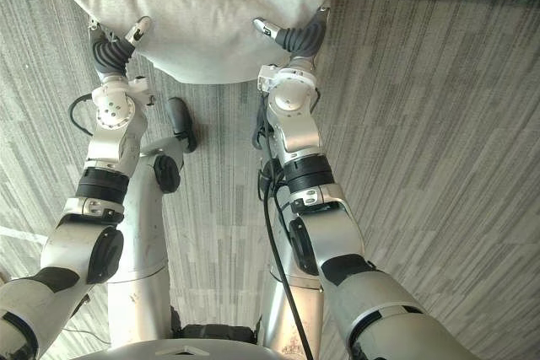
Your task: Pick up cushions and gather them together orderly.
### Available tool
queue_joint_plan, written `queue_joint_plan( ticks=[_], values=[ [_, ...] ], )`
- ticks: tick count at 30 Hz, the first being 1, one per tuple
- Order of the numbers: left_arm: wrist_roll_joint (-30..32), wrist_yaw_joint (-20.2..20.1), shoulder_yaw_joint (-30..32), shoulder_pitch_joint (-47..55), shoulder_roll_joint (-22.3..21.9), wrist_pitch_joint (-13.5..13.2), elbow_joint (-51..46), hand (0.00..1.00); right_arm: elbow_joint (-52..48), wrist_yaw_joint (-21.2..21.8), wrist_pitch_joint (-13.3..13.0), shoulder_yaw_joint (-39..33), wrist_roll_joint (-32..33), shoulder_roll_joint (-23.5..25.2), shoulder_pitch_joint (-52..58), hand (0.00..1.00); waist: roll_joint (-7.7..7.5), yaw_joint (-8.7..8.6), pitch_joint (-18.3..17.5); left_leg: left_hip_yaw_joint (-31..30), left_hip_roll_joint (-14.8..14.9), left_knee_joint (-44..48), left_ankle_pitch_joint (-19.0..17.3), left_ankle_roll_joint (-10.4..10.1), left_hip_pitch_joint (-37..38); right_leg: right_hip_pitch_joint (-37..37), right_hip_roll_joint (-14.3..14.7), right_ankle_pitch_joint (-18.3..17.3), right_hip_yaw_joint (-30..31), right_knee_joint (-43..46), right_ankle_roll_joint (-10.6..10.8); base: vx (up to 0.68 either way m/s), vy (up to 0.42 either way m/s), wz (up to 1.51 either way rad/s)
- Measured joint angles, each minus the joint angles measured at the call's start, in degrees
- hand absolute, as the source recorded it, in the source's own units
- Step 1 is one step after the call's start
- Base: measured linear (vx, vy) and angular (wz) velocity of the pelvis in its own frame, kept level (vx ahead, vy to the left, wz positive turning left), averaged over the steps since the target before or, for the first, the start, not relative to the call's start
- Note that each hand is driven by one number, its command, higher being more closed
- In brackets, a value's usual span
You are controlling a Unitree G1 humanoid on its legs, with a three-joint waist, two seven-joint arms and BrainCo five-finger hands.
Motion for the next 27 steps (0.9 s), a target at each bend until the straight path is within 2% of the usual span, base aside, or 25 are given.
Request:
queue_joint_plan(
  ticks=[6,8,13,14,15,16,18,20,21,22,23,25,27],
  values=[
    [-1.9,-0.1,0.1,0.5,-0.6,0.0,-0.9,1.0,-2.6,1.2,-1.4,0.0,1.1,2.1,2.1,1.0,-0.01,-0.58,0.0,-0.5,0.4,-1.0,0.5,-0.2,2.0,2.7,0.8,0.7,-0.7,-2.0,-0.9,-0.01,-0.029,-0.03],
    [-2.4,-0.2,0.0,2.5,-1.7,0.0,-4.2,1.0,-4.9,1.3,-1.5,0.0,1.1,3.0,4.4,1.0,-0.01,-0.75,0.0,-0.6,0.4,-1.9,0.6,-0.2,4.0,4.9,1.0,1.0,-0.8,-3.2,-0.9,0.0,0.0,0.0],
    [-4.3,-0.3,-1.6,13.1,-6.0,-0.9,-14.3,1.0,-13.7,3.0,-2.0,0.9,1.0,6.1,17.2,1.0,-0.08,-1.14,-0.2,-0.5,0.9,-4.6,0.0,-0.6,14.8,16.3,2.1,1.1,-1.2,-7.2,-0.9,0.03,-0.033,-0.04],
    [-5.7,-0.7,-2.7,16.3,-6.8,-0.9,-16.2,1.0,-15.8,3.8,-2.1,1.3,0.9,6.8,21.0,1.0,-0.12,-1.07,-0.3,-0.2,1.0,-5.3,-0.8,-0.6,18.9,20.5,2.0,0.7,-1.7,-8.3,-0.5,0.05,-0.022,0.0],
    [-6.0,-1.2,-3.9,19.4,-7.3,-1.5,-16.6,1.0,-16.0,4.1,-2.7,2.0,0.8,7.0,24.3,1.0,-0.04,-1.04,-2.8,-0.2,0.9,-5.8,-1.4,-0.4,19.7,21.2,2.1,0.0,-1.6,-8.9,0.1,0.05,-0.03,0.02],
    [-6.5,-1.9,-5.5,24.5,-8.2,-1.9,-18.7,1.0,-17.1,4.4,-3.2,3.2,0.6,7.2,29.5,1.0,-0.24,-1.36,-8.7,-0.1,0.8,-6.5,-1.8,-0.8,19.1,20.7,2.1,-0.2,-1.6,-9.7,0.3,0.06,-0.016,0.04],
    [-8.3,-3.7,-7.3,30.0,-8.9,-2.5,-22.1,1.0,-21.6,6.1,-4.0,3.8,0.4,7.3,36.1,1.0,-0.23,-1.16,-9.2,0.3,0.7,-7.9,-2.4,-0.9,24.8,26.5,2.3,-0.7,-1.6,-11.4,0.4,0.1,-0.004,0.02],
    [-11.4,-6.4,-8.3,38.4,-9.6,-3.3,-26.1,1.0,-26.9,9.1,-4.7,5.8,0.4,7.8,46.0,1.0,-0.34,-1.41,-9.6,0.9,0.7,-9.6,-3.5,-1.1,34.6,36.3,2.6,-1.9,-1.6,-13.5,1.0,0.14,-0.006,0.02],
    [-11.6,-6.7,-8.5,39.6,-9.7,-3.3,-26.6,1.0,-27.4,9.5,-5.0,6.1,0.4,7.8,47.1,1.0,-0.31,-1.41,-9.9,1.0,0.7,-9.8,-3.8,-1.2,35.7,37.3,2.6,-2.1,-1.5,-13.7,1.2,0.16,0.007,0.01],
    [-12.6,-7.7,-8.9,43.9,-9.8,-3.4,-28.6,1.0,-29.6,11.0,-5.2,7.4,0.4,7.7,51.6,1.0,-0.48,-1.49,-12.0,1.2,0.6,-10.5,-4.4,-1.3,38.9,40.5,2.6,-2.2,-1.4,-14.5,1.2,0.14,0.025,0.01],
    [-13.0,-9.0,-9.1,47.4,-9.9,-3.5,-30.0,1.0,-31.2,13.3,-5.2,7.7,0.3,7.7,55.1,1.0,-0.54,-1.38,-12.9,1.4,0.5,-11.5,-5.2,-1.4,43.1,44.7,2.8,-2.9,-1.5,-15.9,1.8,0.17,0.032,0.06],
    [-13.0,-9.8,-9.1,50.3,-9.9,-3.6,-30.8,1.0,-31.8,15.0,-5.4,8.1,0.3,7.6,57.5,1.0,-0.75,-1.54,-13.4,1.6,0.2,-13.0,-5.4,-1.3,47.6,49.3,2.8,-2.9,-1.5,-17.4,1.8,0.16,0.032,0.07],
    [-13.0,-10.5,-8.8,55.4,-9.9,-3.6,-32.7,1.0,-32.9,17.1,-5.4,9.3,-0.1,7.6,61.6,1.0,-1.3,-1.3,-15.7,2.5,0.0,-15.6,-6.1,-1.3,54.1,56.0,3.0,-3.0,-1.4,-20.7,2.0,0.18,0.047,0.01]
  ],
)
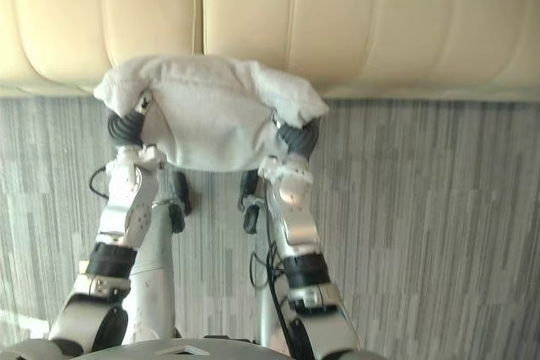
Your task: Pick up cushions and gather them together orderly.
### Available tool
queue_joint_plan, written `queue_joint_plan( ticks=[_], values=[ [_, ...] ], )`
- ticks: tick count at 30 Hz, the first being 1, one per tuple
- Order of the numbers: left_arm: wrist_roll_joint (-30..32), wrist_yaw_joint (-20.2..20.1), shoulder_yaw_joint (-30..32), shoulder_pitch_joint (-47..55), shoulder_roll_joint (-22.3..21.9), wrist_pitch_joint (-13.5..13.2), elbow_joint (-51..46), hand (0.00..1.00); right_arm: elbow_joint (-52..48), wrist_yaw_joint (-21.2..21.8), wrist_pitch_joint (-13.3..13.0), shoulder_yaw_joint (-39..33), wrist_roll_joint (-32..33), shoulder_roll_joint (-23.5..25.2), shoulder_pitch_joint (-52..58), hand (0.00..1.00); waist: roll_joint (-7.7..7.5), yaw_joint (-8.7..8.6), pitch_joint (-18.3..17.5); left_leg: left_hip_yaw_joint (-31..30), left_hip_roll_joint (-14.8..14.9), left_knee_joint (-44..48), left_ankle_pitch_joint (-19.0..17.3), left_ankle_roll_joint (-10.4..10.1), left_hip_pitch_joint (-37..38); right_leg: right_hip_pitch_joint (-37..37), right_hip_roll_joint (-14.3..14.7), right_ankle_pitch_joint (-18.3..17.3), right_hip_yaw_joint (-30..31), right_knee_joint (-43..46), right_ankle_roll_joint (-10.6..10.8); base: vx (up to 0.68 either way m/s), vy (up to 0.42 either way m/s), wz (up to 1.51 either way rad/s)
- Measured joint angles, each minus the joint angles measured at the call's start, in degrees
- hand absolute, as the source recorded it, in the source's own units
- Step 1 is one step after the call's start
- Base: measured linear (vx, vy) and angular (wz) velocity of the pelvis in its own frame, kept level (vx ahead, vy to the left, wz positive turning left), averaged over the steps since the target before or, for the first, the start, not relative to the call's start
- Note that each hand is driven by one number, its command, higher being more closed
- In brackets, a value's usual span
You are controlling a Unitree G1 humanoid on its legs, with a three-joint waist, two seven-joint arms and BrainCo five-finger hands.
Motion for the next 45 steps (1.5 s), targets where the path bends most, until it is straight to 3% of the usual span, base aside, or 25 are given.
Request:
queue_joint_plan(
  ticks=[7,13,19,21,23,25,27,29,30,33,34,35,38,41,43,44,45],
  values=[
    [1.4,-1.1,0.7,8.7,0.0,-0.1,-4.2,1.0,-1.3,4.5,0.0,0.6,-2.3,0.3,4.8,1.0,-1.36,0.8,-7.9,2.0,0.0,-5.0,-1.5,0.0,10.2,11.1,1.5,1.8,1.4,-9.5,1.2,0.13,0.048,-0.09],
    [4.9,-2.9,0.6,10.6,-0.4,0.1,-3.9,1.0,-0.2,5.8,0.0,-0.8,-2.4,0.9,4.8,1.0,-1.6,0.7,-8.7,3.5,0.2,-4.4,-3.5,0.4,12.9,13.7,1.8,2.5,3.4,-10.8,1.6,0.07,0.059,-0.17],
    [7.4,-3.8,0.3,11.3,0.1,1.7,-0.1,1.0,5.9,6.4,0.4,-2.1,-4.0,0.8,5.0,1.0,-1.41,-0.14,-8.5,3.4,0.3,-2.9,-6.7,1.7,16.2,11.7,0.3,2.5,3.3,0.2,1.6,0.01,0.086,-0.01],
    [7.5,-3.8,0.0,11.4,1.3,1.9,0.4,1.0,6.7,6.5,0.6,-2.4,-4.6,0.7,4.9,1.0,-0.9,-0.22,-8.1,3.3,0.0,-3.9,-7.0,2.2,17.2,9.3,-0.3,-0.5,3.2,2.3,1.7,0.01,0.002,0.04],
    [7.5,-3.7,0.0,11.3,1.9,1.9,0.4,1.0,6.7,6.5,0.6,-2.5,-4.6,0.7,4.9,1.0,-0.89,-0.12,-8.1,3.3,0.0,-5.6,-6.9,2.3,17.9,7.1,-0.3,-0.9,3.2,-0.7,2.0,0.1,-0.067,-0.01],
    [7.5,-3.7,-0.4,11.2,2.5,1.8,0.6,1.0,6.7,6.4,0.7,-2.5,-4.6,0.7,4.9,1.0,-1.1,-0.35,-8.0,3.1,-0.7,-8.6,-6.4,1.8,18.9,4.8,-0.1,2.3,3.8,-9.6,2.7,0.18,-0.107,0.03],
    [7.5,-3.8,-1.8,11.1,3.6,2.0,1.4,1.0,6.8,6.4,1.3,-3.7,-4.7,0.4,5.2,1.0,-2.51,-2.39,-8.0,1.3,-3.5,-11.8,-6.4,0.4,22.1,4.5,-1.4,9.5,6.4,-18.3,3.1,0.26,-0.174,0.46],
    [7.5,-3.8,-3.9,11.0,3.3,2.3,1.6,1.0,6.7,6.4,1.4,-4.8,-4.7,-0.1,6.1,1.0,-1.03,-3.61,-7.5,-1.3,-3.1,-12.5,-7.5,-1.2,23.8,5.2,-0.9,12.7,6.2,-14.9,1.6,0.34,-0.209,0.54],
    [7.6,-4.3,-5.4,11.0,2.3,2.3,1.6,1.0,6.4,6.5,1.4,-5.7,-4.6,-1.4,7.5,1.0,1.0,-3.39,-7.6,-3.0,-1.9,-15.1,-7.2,-2.0,25.6,3.5,-0.1,7.6,4.6,-8.8,1.2,0.38,-0.183,0.33],
    [8.1,-5.0,-6.2,11.1,0.4,2.4,1.6,1.0,6.2,6.5,1.7,-6.5,-4.6,-1.8,10.0,1.0,1.81,-3.66,-7.7,-4.1,0.8,-12.9,-6.0,-4.0,26.6,3.9,1.2,2.2,1.8,-3.4,-0.9,0.48,-0.201,0.24],
    [8.5,-5.1,-6.2,11.0,-0.2,2.5,1.6,1.0,5.6,6.5,1.7,-6.6,-4.6,-1.8,11.3,1.0,1.92,-3.71,-7.7,-4.3,2.5,-5.5,-5.4,-4.0,24.4,6.0,2.3,0.9,0.7,-3.3,-1.5,0.35,-0.138,0.12],
    [8.5,-5.5,-6.2,11.0,-0.6,2.6,1.5,1.0,4.5,6.5,1.7,-6.6,-4.6,-1.9,12.2,1.0,1.99,-3.7,-7.7,-4.2,3.7,0.4,-3.8,-3.6,22.3,7.6,2.9,0.3,-0.2,-3.8,-2.2,0.4,-0.145,0.16],
    [8.5,-6.3,-5.6,11.2,-1.1,2.6,1.4,1.0,-0.3,6.5,1.7,-6.3,-4.6,-2.6,14.4,1.0,2.3,-2.95,-7.6,0.8,8.7,17.6,5.9,-0.5,15.9,12.9,3.9,-1.9,-0.9,-5.4,-3.8,0.35,-0.079,-0.01],
    [8.5,-7.0,-5.5,11.0,-2.3,2.8,0.9,1.0,-0.9,6.1,1.6,-6.7,-4.5,-2.8,14.0,1.0,2.92,-1.38,-7.6,3.8,10.5,25.4,1.5,0.1,10.2,16.3,3.7,-3.2,0.0,-7.7,-3.3,0.24,0.071,-0.01],
    [8.5,-7.0,-5.2,11.0,-2.7,2.8,0.7,1.0,-0.7,6.1,1.6,-6.5,-4.5,-2.6,14.1,1.0,2.78,0.22,-7.6,4.6,9.8,21.6,-2.7,0.4,7.2,18.2,2.7,-3.5,0.3,-7.8,-2.7,0.26,0.19,0.0],
    [8.6,-7.1,-4.8,11.1,-2.6,3.0,0.3,1.0,-0.5,6.1,1.6,-6.5,-4.5,-2.5,14.0,1.0,2.81,0.77,-7.5,5.2,8.7,12.3,-2.7,0.2,7.4,18.3,1.6,-4.3,0.6,-5.6,-1.3,0.23,0.255,-0.05],
    [8.7,-7.1,-4.8,12.1,-2.7,3.4,-1.1,1.0,-0.4,6.4,1.6,-6.4,-4.5,-2.6,13.7,1.0,3.72,0.87,-7.8,5.3,8.2,2.2,0.8,-1.0,9.2,18.3,1.5,-6.0,1.4,-2.9,0.5,0.22,0.277,-0.08]
  ],
)
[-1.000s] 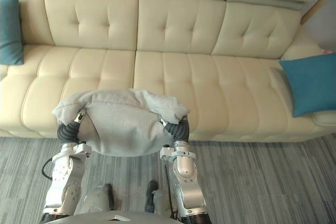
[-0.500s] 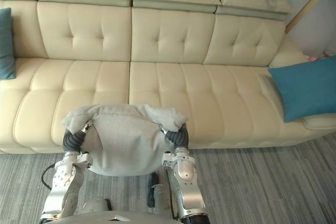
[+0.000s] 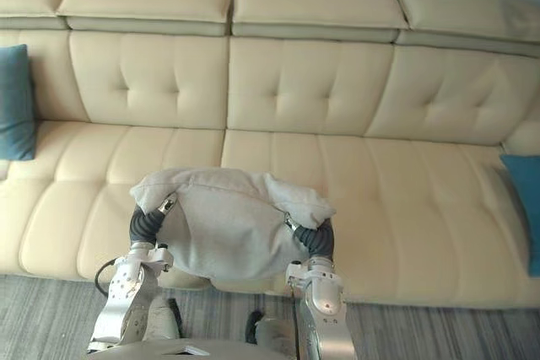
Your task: Pick up cushions and gather them together orderly.
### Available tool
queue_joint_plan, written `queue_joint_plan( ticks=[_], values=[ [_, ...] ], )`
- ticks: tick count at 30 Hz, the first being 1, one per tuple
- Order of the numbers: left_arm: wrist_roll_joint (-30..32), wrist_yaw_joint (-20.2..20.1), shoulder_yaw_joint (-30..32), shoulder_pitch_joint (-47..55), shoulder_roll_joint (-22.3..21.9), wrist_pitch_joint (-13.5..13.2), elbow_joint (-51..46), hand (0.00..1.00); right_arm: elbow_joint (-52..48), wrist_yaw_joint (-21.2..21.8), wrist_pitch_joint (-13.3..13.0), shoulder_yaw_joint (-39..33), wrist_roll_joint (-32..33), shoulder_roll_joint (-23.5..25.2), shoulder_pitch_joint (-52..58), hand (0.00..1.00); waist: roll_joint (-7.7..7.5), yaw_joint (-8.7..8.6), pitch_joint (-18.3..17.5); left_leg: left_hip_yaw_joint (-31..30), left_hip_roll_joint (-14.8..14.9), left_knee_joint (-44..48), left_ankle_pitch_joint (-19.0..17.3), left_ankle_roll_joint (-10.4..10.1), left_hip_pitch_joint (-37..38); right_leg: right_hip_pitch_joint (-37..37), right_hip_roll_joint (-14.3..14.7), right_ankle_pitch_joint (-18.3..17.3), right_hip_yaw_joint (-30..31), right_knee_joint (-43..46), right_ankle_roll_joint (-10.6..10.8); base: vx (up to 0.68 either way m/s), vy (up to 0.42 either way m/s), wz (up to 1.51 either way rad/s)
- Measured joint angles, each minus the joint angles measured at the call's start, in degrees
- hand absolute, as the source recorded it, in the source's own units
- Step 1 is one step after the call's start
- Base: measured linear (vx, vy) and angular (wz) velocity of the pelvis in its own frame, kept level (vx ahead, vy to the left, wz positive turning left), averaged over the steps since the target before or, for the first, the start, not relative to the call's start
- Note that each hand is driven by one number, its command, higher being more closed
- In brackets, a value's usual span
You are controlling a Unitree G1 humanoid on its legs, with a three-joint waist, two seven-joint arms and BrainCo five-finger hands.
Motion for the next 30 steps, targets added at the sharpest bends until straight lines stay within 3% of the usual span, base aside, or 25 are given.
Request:
queue_joint_plan(
  ticks=[1,2,4,12,17,25,30],
  values=[
    [0.1,-0.1,0.3,0.5,0.4,0.0,-0.5,1.0,0.4,0.1,0.4,0.1,0.0,0.6,0.0,1.0,-0.8,0.15,-0.5,0.0,-1.1,-0.3,-1.3,-0.7,1.3,-0.2,-0.9,-1.4,1.2,0.9,1.2,0.19,0.25,0.03],
    [0.2,0.0,1.4,0.5,0.6,0.1,-0.5,1.0,0.4,0.6,0.7,0.4,0.0,1.8,0.2,1.0,-1.89,0.19,-1.1,0.3,-2.5,-1.2,-1.4,-0.4,1.8,-0.1,-1.7,-1.4,2.3,0.5,1.3,0.16,0.22,0.1],
    [0.6,0.0,2.0,0.6,1.5,0.1,-1.4,1.0,0.5,0.9,1.1,0.7,0.0,2.9,-0.4,1.0,-2.63,0.39,-1.5,1.4,-4.4,-4.7,-1.7,0.1,3.6,1.3,-2.4,0.2,4.0,-2.9,1.6,0.12,0.167,0.09],
    [1.0,0.2,2.0,-1.6,3.4,0.2,-1.1,1.0,7.0,1.7,1.2,-0.1,-0.1,2.3,-9.1,1.0,-3.27,-0.69,-2.1,4.4,-6.7,-16.3,1.3,0.1,9.1,2.6,-1.5,10.1,10.4,-12.5,1.2,0.03,0.069,-0.27],
    [2.2,5.8,3.0,-10.4,6.0,0.1,1.6,1.0,9.7,-2.4,1.1,2.2,-0.3,1.0,-20.1,1.0,-3.29,-0.43,-2.1,6.0,-8.0,-20.7,3.9,1.2,10.0,1.2,-1.6,14.2,13.5,-14.2,1.2,-0.05,0.058,-0.14],
    [3.4,14.7,5.7,-28.4,9.1,-1.0,6.9,1.0,11.1,-10.9,1.2,3.9,-4.3,1.1,-38.9,1.0,-3.18,1.13,0.1,5.6,-7.0,-15.3,5.0,2.2,-1.0,-9.0,-1.6,15.0,13.9,-11.0,1.7,-0.12,0.019,-0.05],
    [3.1,16.5,5.9,-42.6,12.3,-1.1,14.0,1.0,11.0,-16.3,1.7,1.5,-6.0,0.3,-49.0,1.0,-3.08,1.04,3.2,3.5,-6.7,-9.2,5.1,2.3,-10.6,-17.1,-2.2,11.3,12.4,-6.0,3.4,-0.18,-0.032,0.1]
  ],
)
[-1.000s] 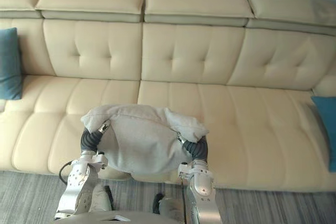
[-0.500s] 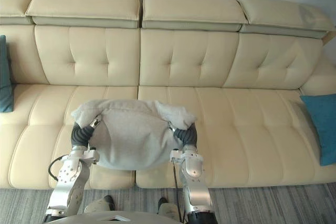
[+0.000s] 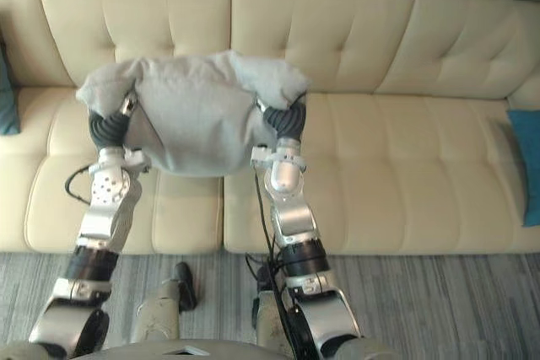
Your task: Pick up cushions and gather them together orderly.
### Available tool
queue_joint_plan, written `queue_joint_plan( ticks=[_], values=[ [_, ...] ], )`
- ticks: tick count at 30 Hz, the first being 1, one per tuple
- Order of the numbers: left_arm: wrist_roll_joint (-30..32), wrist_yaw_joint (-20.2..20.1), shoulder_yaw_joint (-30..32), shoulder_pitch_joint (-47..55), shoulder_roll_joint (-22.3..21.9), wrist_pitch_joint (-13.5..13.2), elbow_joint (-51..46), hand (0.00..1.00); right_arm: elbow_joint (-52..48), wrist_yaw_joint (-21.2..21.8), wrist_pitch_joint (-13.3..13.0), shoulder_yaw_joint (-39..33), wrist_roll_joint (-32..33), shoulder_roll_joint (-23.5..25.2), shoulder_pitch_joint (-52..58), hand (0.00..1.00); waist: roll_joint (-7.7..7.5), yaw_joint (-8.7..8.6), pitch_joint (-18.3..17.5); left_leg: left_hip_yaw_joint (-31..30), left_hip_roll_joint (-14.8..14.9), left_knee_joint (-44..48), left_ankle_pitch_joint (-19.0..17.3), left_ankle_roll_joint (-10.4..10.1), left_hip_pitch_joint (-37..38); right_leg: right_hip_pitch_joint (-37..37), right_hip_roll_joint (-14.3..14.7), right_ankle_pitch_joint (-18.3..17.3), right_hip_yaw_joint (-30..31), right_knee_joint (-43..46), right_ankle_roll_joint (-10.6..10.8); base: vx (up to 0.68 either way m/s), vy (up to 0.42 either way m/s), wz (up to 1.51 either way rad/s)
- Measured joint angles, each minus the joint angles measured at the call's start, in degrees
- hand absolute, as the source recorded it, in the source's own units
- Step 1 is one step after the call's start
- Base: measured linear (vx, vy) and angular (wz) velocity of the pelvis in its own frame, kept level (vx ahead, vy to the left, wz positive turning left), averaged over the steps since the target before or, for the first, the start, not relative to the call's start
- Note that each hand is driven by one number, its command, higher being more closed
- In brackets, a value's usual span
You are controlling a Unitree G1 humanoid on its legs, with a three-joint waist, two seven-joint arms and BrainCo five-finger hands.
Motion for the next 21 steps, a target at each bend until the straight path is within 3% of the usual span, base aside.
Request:
queue_joint_plan(
  ticks=[5,10,11,17,21],
  values=[
    [-2.3,0.0,-0.3,-9.8,0.6,-0.2,5.8,1.0,0.0,-4.6,3.0,-2.6,-3.5,-1.9,-8.5,1.0,0.53,-0.73,3.1,-1.2,0.3,2.5,1.9,0.3,-8.2,-8.6,-0.2,-1.4,-0.8,4.7,0.9,-0.19,-0.045,0.07],
    [-2.2,-0.2,-1.1,-16.7,2.3,-0.2,7.4,1.0,-0.4,-7.5,3.6,-5.4,-5.3,-2.5,-14.4,1.0,0.58,-1.26,6.1,-1.0,1.0,3.0,3.5,0.6,-13.8,-15.2,0.4,-0.7,0.0,6.9,0.8,-0.11,-0.037,-0.07],
    [-2.2,-0.2,-1.1,-20.6,3.3,-0.2,8.6,0.0,-0.4,-8.2,4.2,-6.2,-5.3,-3.4,-16.8,0.0,0.61,-1.23,6.5,-0.8,1.3,3.1,4.2,0.7,-16.6,-18.2,0.7,0.2,0.2,6.9,0.8,-0.09,-0.013,-0.14],
    [-1.4,-0.1,0.9,-29.6,4.7,-0.2,10.5,0.0,-0.4,-9.8,4.5,-10.8,-4.8,-6.3,-23.6,0.0,0.86,-1.43,10.1,-0.8,1.9,3.1,5.8,1.0,-22.3,-24.1,0.9,1.4,0.4,7.6,0.8,-0.04,0.006,-0.03],
    [-0.9,0.0,4.1,-31.0,5.6,0.1,10.5,0.0,-0.4,-9.3,4.5,-11.2,-1.8,-8.8,-26.5,0.0,0.85,-1.19,10.3,-0.8,2.2,2.6,6.4,0.7,-24.0,-26.3,1.3,1.4,0.5,8.3,0.7,0.0,0.0,0.0]
  ],
)
